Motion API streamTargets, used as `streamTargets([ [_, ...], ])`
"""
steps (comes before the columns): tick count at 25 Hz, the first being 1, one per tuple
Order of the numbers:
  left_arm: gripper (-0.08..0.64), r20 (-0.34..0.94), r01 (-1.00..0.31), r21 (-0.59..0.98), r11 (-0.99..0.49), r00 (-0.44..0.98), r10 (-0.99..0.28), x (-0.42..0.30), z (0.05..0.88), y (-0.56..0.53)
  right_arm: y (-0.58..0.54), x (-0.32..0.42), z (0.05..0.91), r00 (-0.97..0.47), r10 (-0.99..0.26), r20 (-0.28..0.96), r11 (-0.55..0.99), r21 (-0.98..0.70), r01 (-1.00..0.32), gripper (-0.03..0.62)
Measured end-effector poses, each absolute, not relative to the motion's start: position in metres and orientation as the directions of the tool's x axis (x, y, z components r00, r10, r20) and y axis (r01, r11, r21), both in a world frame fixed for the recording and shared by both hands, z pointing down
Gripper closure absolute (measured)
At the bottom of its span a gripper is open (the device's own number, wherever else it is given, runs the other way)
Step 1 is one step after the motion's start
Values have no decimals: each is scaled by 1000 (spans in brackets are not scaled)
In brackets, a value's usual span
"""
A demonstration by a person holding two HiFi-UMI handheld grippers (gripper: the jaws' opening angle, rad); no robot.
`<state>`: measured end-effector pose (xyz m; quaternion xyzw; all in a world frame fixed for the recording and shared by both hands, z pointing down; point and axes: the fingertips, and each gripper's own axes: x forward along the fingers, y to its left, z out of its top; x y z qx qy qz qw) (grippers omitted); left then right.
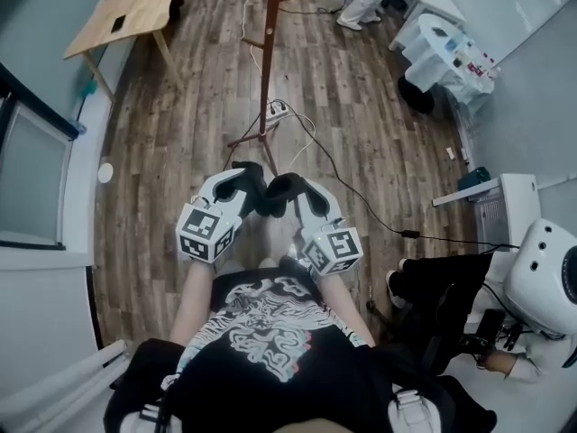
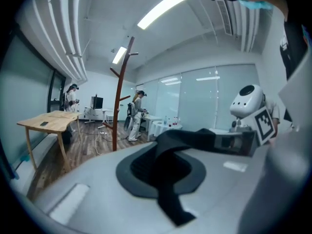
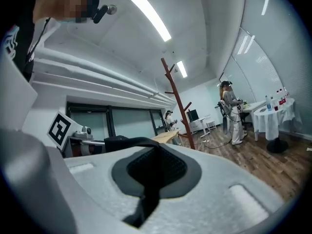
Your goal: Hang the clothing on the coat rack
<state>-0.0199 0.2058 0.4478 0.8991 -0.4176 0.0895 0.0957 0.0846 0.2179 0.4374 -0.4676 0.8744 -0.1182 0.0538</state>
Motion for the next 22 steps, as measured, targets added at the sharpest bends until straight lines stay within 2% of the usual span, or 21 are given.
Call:
streamTargets([
  [8, 561, 247, -767, 43, -640, 629, -738, 0, 446, 210, 225, 96, 436, -567, -824, 7, 547, -254, -798, 591],
  [22, 561, 219, -771, 70, -633, 631, -745, -2, 450, 169, 190, 96, 438, -575, -818, 3, 551, -281, -786, 591],
])
